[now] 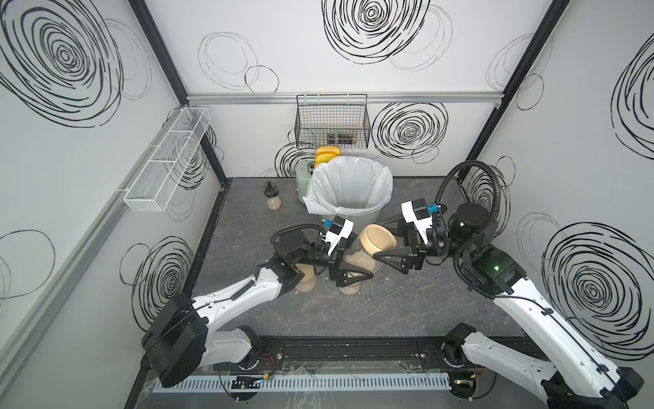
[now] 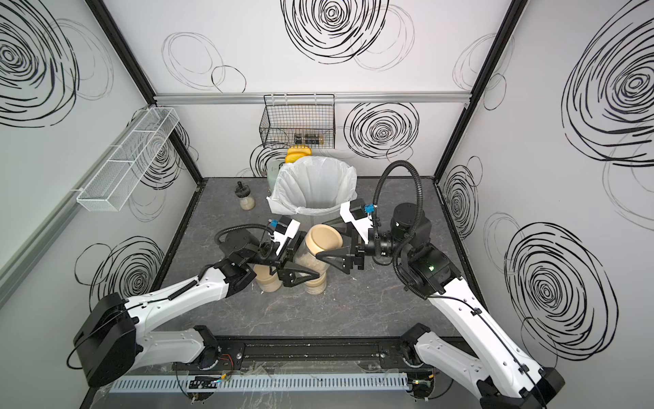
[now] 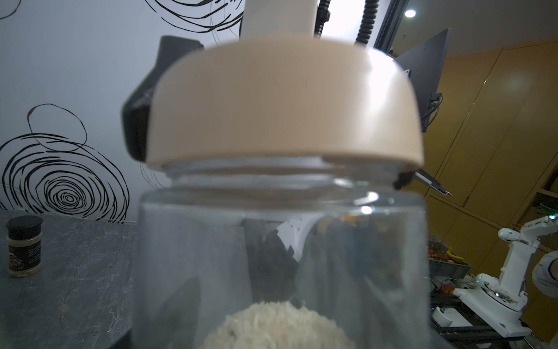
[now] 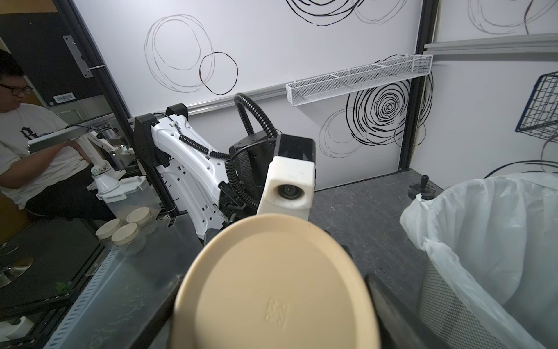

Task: Empty moldy rice from jars
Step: Unscrew the lid from the jar.

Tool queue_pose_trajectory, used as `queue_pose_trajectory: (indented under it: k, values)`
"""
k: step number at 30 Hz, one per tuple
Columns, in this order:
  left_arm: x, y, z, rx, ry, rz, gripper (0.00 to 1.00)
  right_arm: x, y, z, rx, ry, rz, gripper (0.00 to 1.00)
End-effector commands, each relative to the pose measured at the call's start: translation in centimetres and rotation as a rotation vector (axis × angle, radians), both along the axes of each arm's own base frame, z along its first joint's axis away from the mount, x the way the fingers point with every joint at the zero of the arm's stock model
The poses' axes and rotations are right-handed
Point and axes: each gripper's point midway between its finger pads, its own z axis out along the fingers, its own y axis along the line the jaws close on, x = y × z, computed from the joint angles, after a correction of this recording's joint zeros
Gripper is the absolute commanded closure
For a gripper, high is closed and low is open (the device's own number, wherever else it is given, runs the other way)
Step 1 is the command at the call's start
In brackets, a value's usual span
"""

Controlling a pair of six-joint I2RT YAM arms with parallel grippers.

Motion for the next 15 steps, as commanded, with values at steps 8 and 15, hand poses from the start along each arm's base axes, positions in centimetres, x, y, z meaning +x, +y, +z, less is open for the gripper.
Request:
queue_pose_trajectory:
  k: [8, 15]
  values:
    - [-1.4, 0.9, 4.2, -0.143, -0.180, -0.008, 0.53, -0.2, -0.3, 2.9, 0.077, -0.069, 0.018, 0.42]
    - [-0.9, 1.4, 4.3, -0.153, -0.179, 0.035, 0.54, 0.6, -0.6, 3.8, 0.086, -0.090, -0.039, 0.42]
